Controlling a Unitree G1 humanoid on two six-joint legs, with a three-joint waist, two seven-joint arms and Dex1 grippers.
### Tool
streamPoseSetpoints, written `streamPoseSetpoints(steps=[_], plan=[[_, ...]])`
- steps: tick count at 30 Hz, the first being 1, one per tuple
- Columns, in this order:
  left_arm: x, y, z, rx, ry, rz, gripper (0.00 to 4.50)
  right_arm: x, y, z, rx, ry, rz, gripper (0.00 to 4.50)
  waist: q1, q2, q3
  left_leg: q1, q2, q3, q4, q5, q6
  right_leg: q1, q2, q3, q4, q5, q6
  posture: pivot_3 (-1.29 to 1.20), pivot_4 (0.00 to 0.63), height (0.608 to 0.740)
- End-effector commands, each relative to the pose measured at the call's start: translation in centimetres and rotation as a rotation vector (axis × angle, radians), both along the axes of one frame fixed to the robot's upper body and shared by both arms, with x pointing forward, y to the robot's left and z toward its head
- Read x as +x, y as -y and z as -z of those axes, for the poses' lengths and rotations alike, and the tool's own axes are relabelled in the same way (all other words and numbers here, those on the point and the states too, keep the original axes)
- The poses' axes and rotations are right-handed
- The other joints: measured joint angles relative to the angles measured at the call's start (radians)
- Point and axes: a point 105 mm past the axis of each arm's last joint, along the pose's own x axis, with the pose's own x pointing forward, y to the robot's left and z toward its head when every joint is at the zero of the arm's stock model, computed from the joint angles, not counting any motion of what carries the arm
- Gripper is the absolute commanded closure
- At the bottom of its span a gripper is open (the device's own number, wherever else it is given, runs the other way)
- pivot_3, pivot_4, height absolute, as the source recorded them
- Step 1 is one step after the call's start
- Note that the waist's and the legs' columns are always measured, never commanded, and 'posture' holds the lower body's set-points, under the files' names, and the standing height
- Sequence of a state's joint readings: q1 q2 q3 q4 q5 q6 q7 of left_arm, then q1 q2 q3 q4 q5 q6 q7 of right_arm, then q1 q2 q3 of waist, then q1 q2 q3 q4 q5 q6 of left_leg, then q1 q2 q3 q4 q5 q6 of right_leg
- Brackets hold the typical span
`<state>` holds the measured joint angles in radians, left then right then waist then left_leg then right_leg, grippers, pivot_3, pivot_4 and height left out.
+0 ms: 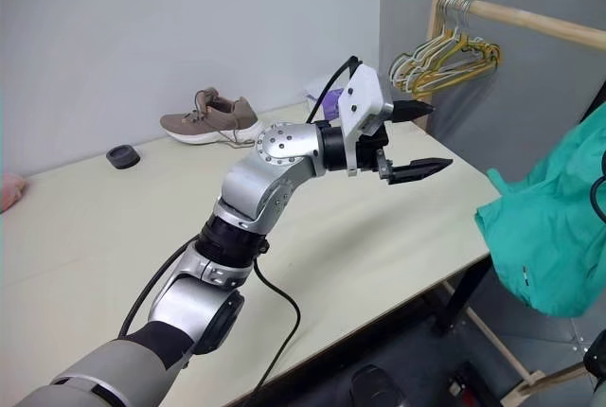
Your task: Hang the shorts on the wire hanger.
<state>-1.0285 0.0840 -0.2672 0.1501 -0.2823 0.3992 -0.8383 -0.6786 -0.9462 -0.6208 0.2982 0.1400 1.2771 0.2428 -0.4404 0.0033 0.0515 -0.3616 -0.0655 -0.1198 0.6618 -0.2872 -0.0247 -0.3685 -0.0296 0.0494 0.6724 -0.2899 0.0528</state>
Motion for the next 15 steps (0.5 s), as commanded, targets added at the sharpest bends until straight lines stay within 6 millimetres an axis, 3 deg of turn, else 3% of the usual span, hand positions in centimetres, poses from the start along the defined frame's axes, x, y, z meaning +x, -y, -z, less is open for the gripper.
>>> streamPoseSetpoints(steps=[1,7,12,15], plan=[[-0.6,0.7,-2.2,-0.059,-0.038,0.040,0.04,0.5,0.9,-2.1,-0.025,0.033,0.011,4.50,0.000,0.002,0.002,0.000,0.000,0.001,0.000,0.000,0.000,0.000,0.000,0.001,0.000,0.000,0.000,-0.47,0.040,0.740],[-1.9,1.6,-3.6,-0.110,-0.100,0.119,0.04,1.2,1.1,-2.0,0.000,0.012,0.001,4.50,-0.001,0.002,0.002,0.004,0.000,0.013,-0.001,-0.001,0.002,0.001,0.000,0.009,0.000,-0.002,0.003,-0.46,0.032,0.740],[-1.8,1.5,-3.8,-0.124,-0.121,0.116,0.04,1.7,0.6,-2.1,0.007,0.020,-0.045,4.50,-0.002,0.002,0.003,0.009,0.000,0.017,-0.001,-0.003,0.005,0.004,0.000,0.018,-0.002,-0.002,0.007,-0.46,0.028,0.740],[-1.7,1.4,-3.6,-0.117,-0.120,0.111,0.00,1.6,0.5,-2.6,0.036,0.069,-0.048,3.60,-0.002,0.003,0.003,0.018,0.000,0.016,-0.001,-0.006,0.009,0.016,0.001,0.018,-0.011,-0.002,0.009,-0.46,0.019,0.740]])
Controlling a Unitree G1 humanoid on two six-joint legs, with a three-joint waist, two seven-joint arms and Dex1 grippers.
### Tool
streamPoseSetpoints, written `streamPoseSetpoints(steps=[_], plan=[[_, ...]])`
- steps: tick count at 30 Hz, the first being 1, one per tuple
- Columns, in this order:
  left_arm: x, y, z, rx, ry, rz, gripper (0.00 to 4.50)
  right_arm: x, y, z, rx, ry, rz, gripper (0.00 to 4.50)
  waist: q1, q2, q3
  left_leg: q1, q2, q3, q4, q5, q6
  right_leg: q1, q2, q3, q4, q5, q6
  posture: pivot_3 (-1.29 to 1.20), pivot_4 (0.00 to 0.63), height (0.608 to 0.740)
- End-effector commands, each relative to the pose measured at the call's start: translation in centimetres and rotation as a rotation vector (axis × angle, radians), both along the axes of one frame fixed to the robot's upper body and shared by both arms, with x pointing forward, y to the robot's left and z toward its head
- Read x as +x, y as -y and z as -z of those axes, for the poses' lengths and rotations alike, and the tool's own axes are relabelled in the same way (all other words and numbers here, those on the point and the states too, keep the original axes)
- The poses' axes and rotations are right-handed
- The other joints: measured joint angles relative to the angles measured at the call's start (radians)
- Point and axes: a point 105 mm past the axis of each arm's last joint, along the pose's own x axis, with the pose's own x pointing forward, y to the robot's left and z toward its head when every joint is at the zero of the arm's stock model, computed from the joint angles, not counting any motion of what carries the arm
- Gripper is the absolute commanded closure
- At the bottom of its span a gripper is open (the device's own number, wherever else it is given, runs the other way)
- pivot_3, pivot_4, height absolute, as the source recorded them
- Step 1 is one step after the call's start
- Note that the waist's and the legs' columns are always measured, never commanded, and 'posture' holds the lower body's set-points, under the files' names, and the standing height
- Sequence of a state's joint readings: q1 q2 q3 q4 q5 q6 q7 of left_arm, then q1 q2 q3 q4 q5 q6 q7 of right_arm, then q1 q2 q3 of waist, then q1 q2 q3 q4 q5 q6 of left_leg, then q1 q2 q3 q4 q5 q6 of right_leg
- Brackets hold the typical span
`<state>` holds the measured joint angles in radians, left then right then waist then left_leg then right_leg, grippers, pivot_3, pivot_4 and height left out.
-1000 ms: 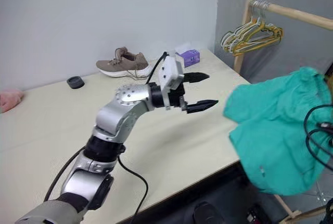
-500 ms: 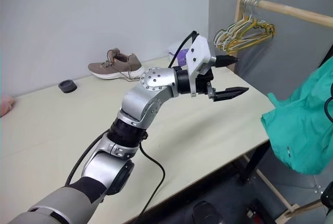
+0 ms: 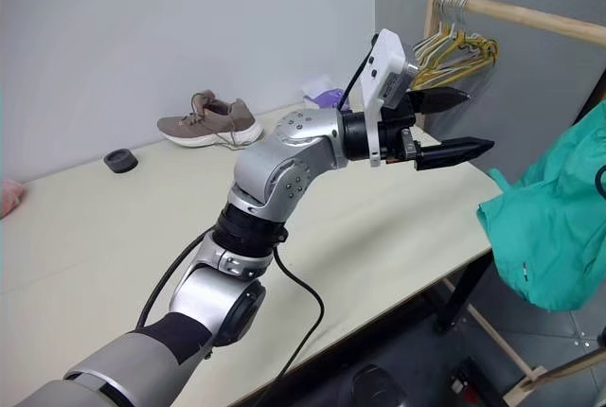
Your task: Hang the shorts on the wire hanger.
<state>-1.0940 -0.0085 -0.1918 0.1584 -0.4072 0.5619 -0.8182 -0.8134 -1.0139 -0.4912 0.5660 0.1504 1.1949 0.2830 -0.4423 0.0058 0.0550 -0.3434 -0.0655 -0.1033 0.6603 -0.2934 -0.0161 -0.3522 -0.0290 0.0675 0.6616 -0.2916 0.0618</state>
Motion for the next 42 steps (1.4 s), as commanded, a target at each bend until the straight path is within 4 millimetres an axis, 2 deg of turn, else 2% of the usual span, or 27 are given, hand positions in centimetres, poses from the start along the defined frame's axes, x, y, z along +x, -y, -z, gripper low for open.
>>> streamPoseSetpoints(steps=[1,6,10,11,14,17,19,22,25,27,28,31,33,35,38,42], plan=[[-0.4,-0.4,-1.4,-0.028,0.047,0.003,0.00,0.1,0.0,-3.1,-0.011,0.131,-0.012,3.30,0.000,0.000,0.000,0.001,0.000,0.000,0.000,-0.001,0.001,0.001,0.000,0.000,-0.002,0.000,0.001,-0.46,0.019,0.740],[-0.3,-0.4,-1.3,-0.024,0.053,-0.005,0.00,-0.6,0.2,-4.8,-0.038,0.228,0.022,1.61,0.000,0.000,0.000,0.000,-0.001,0.003,0.002,-0.002,0.003,0.002,-0.001,0.004,-0.005,0.003,0.005,-0.45,0.006,0.740],[-0.1,-0.7,-1.2,-0.020,0.055,-0.012,0.00,-1.1,0.0,-6.9,-0.159,0.307,0.022,0.15,0.000,0.001,-0.001,0.000,-0.001,0.003,0.002,-0.002,0.003,0.002,-0.001,0.004,-0.005,0.003,0.005,-0.46,0.001,0.740],[0.0,-0.8,-1.1,-0.020,0.054,-0.015,0.00,-1.2,-0.1,-7.5,-0.220,0.320,0.014,0.02,0.000,0.001,-0.001,0.000,-0.001,0.003,0.002,-0.002,0.003,0.002,-0.001,0.004,-0.005,0.003,0.005,-0.46,0.000,0.740],[0.4,-1.1,-1.0,-0.015,0.054,-0.034,0.00,-1.0,-1.2,-9.5,-0.382,0.379,-0.028,0.02,-0.001,0.001,-0.001,0.000,-0.001,0.004,0.002,-0.002,0.003,0.002,-0.001,0.005,-0.005,0.003,0.006,-0.46,0.000,0.740],[1.4,-1.9,-0.7,-0.010,0.060,-0.097,0.00,0.3,-4.6,-11.2,-0.538,0.464,-0.170,0.02,-0.009,0.002,-0.001,0.000,0.000,0.004,0.002,-0.002,0.003,0.002,-0.001,0.005,-0.005,0.003,0.006,-0.46,0.000,0.740],[2.8,-3.1,-0.2,-0.006,0.062,-0.190,0.00,1.6,-8.4,-11.0,-0.598,0.506,-0.347,0.02,-0.015,0.001,-0.001,0.000,0.000,0.004,0.002,-0.002,0.003,0.002,-0.001,0.005,-0.005,0.003,0.006,-0.45,0.000,0.740],[5.7,-6.1,1.5,0.030,0.097,-0.417,0.00,3.1,-13.8,-9.5,-0.580,0.568,-0.557,0.02,-0.028,0.001,-0.003,0.000,0.002,0.003,0.002,-0.002,0.003,0.002,-0.001,0.004,-0.005,0.003,0.006,-0.43,0.000,0.740],[8.6,-11.4,3.1,-0.001,0.059,-0.726,0.00,4.3,-19.1,-6.8,-0.528,0.617,-0.725,0.02,-0.025,0.002,-0.004,0.000,0.002,0.002,0.002,-0.003,0.002,0.001,-0.001,0.004,-0.005,0.004,0.007,-0.38,0.000,0.740],[9.7,-16.2,5.1,0.034,0.052,-0.983,0.00,5.0,-23.2,-4.6,-0.465,0.671,-0.850,0.02,-0.022,0.003,-0.006,0.000,0.002,0.001,0.002,-0.002,0.003,0.000,-0.004,0.004,-0.002,0.004,0.007,-0.35,0.000,0.740],[10.0,-18.2,6.1,0.054,0.032,-1.083,0.00,5.2,-24.6,-3.7,-0.451,0.686,-0.884,0.02,-0.018,0.002,-0.006,0.000,0.003,0.000,0.002,-0.002,0.002,-0.001,-0.005,0.005,0.000,0.004,0.007,-0.33,0.000,0.740],[9.1,-24.2,8.9,0.098,-0.017,-1.324,0.00,6.2,-28.2,-0.6,-0.366,0.703,-0.940,0.02,0.021,0.000,-0.008,-0.002,0.002,-0.003,0.004,-0.002,0.002,-0.007,-0.005,0.005,0.004,0.006,0.003,-0.28,0.000,0.740],[7.6,-28.3,11.4,0.126,-0.058,-1.479,0.00,6.9,-30.6,2.1,-0.308,0.686,-0.980,0.02,0.061,-0.003,-0.009,-0.005,0.002,-0.005,0.004,-0.002,0.002,-0.011,-0.005,0.004,0.005,0.009,-0.002,-0.24,0.000,0.740],[5.7,-31.3,13.7,0.136,-0.115,-1.590,0.00,7.4,-32.9,4.3,-0.258,0.668,-1.030,0.02,0.095,-0.007,-0.012,-0.006,0.002,-0.006,0.003,-0.002,0.002,-0.014,-0.005,0.004,0.005,0.010,-0.002,-0.21,0.000,0.740],[3.9,-33.5,15.5,0.120,-0.178,-1.671,0.00,7.9,-34.8,6.1,-0.196,0.660,-1.067,0.02,0.167,-0.010,-0.014,-0.012,0.002,-0.006,0.003,-0.002,0.000,-0.020,-0.005,0.004,0.004,0.011,-0.004,-0.16,0.000,0.740],[3.1,-34.1,16.1,0.073,-0.226,-1.687,0.00,8.8,-36.1,7.3,-0.157,0.643,-1.094,0.02,0.268,-0.013,-0.015,-0.019,-0.001,-0.009,0.006,0.000,-0.003,-0.029,-0.007,0.001,0.003,0.013,-0.006,-0.11,0.000,0.740]])
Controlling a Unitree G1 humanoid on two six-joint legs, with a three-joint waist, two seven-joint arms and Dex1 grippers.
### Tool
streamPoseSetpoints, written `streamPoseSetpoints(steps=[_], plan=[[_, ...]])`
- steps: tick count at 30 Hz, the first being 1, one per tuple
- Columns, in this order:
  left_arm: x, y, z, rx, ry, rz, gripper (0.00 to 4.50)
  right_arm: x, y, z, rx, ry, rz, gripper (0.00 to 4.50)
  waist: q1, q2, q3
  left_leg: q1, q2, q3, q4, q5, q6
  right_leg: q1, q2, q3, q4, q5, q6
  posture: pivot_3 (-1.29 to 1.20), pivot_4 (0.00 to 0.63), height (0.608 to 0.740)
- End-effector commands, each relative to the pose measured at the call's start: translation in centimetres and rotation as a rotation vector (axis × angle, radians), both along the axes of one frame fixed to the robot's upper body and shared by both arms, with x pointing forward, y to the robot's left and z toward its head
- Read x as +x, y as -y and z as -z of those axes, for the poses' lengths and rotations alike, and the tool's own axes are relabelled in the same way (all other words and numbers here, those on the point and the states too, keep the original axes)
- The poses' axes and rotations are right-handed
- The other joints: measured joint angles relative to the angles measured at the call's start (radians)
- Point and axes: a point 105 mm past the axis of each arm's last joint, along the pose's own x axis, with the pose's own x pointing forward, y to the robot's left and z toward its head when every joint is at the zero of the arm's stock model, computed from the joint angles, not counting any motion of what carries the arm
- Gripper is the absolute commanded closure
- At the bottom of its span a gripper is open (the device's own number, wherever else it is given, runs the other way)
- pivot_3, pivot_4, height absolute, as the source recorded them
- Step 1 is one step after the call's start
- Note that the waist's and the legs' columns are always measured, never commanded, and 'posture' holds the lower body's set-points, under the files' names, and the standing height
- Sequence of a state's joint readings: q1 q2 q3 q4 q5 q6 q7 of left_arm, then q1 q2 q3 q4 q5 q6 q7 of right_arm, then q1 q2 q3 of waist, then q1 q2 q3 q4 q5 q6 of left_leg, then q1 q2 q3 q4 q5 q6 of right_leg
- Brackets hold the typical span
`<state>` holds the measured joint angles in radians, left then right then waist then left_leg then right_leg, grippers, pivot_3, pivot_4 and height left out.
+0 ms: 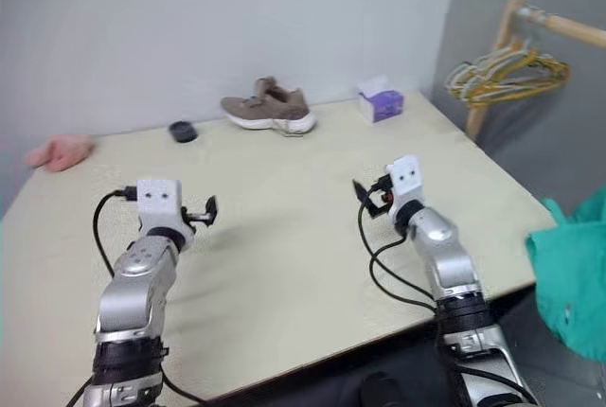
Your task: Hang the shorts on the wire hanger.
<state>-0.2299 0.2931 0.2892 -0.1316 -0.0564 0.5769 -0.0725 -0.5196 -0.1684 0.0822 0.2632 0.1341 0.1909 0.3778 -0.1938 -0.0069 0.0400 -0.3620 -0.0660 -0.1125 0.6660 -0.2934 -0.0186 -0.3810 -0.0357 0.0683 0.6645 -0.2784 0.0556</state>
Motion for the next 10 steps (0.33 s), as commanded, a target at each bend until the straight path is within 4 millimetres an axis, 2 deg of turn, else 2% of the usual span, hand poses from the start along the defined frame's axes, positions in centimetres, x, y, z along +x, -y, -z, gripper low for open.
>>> streamPoseSetpoints(steps=[1,4,10], plan=[[0.13,0.67,-2.88,-0.005,0.115,0.022,0.00,0.65,-0.55,-1.84,0.002,0.081,-0.026,0.02,0.034,-0.001,-0.001,0.000,-0.001,0.000,0.000,0.000,0.000,0.000,0.000,0.000,0.000,0.000,0.000,-0.10,0.000,0.740],[0.09,0.53,-3.22,-0.019,0.128,0.030,0.00,0.86,-0.80,-1.62,-0.001,0.071,-0.049,0.02,0.065,-0.002,-0.002,0.001,-0.001,-0.001,0.000,0.000,0.000,0.000,0.000,-0.001,0.001,0.001,-0.001,-0.08,0.001,0.740],[-0.32,0.33,-3.15,-0.002,0.118,0.050,0.00,1.02,-0.31,-1.44,-0.008,0.057,-0.047,0.02,0.081,-0.003,-0.002,0.002,0.000,0.000,-0.001,0.003,-0.004,0.001,0.001,-0.001,0.005,0.003,-0.004,-0.05,0.008,0.740]])
